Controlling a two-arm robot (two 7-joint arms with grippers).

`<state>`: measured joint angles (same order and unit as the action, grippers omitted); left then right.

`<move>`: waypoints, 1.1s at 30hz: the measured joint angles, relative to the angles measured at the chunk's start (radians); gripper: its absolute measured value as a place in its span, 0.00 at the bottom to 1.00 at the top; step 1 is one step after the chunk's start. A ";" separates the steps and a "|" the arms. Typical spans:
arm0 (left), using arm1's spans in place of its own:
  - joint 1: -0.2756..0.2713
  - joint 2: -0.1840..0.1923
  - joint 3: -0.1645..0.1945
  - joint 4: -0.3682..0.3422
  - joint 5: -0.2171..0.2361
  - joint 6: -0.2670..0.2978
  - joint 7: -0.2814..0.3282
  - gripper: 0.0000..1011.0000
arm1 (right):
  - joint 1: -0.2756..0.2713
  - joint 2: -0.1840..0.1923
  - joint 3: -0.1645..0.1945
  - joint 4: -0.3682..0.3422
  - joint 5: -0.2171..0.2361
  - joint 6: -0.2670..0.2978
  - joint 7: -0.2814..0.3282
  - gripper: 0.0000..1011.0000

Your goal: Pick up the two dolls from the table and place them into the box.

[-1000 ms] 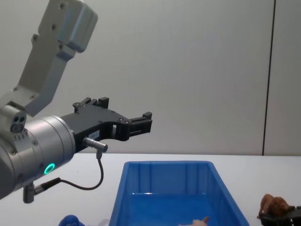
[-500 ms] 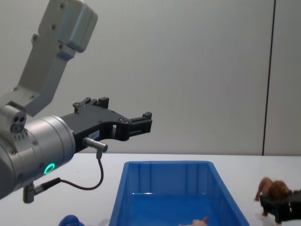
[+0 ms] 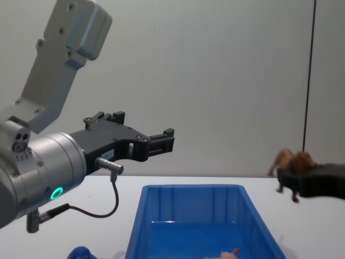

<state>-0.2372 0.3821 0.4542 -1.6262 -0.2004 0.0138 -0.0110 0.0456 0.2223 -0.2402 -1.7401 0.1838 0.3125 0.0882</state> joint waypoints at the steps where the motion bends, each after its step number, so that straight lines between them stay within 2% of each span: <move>1: 0.000 0.000 0.000 0.000 0.000 0.000 0.000 0.99 | 0.000 -0.001 -0.001 -0.007 0.001 0.001 0.004 0.43; 8: 0.000 0.000 0.000 0.000 0.000 0.000 0.000 0.99 | 0.008 -0.015 -0.021 -0.052 0.001 0.035 0.056 0.43; 18: 0.000 0.000 0.000 0.000 0.000 0.000 0.000 0.99 | 0.029 -0.052 -0.062 -0.052 -0.045 0.106 0.093 0.44; 21: 0.000 0.000 0.000 0.000 0.000 0.000 0.000 0.99 | 0.035 -0.063 -0.072 -0.039 -0.059 0.117 0.096 0.55; 22: 0.000 0.000 0.000 0.000 0.000 0.000 0.000 0.99 | 0.037 -0.066 -0.076 -0.034 -0.064 0.120 0.096 0.55; 25: 0.000 0.000 0.000 0.000 0.000 0.000 0.000 0.99 | 0.044 -0.077 -0.085 -0.019 -0.080 0.125 0.096 0.68; 33: 0.000 0.000 0.000 0.000 0.000 0.000 0.000 0.99 | 0.047 -0.081 -0.089 -0.001 -0.093 0.106 0.097 0.89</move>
<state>-0.2372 0.3821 0.4542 -1.6262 -0.2004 0.0138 -0.0109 0.0927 0.1414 -0.3290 -1.7412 0.0913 0.4190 0.1850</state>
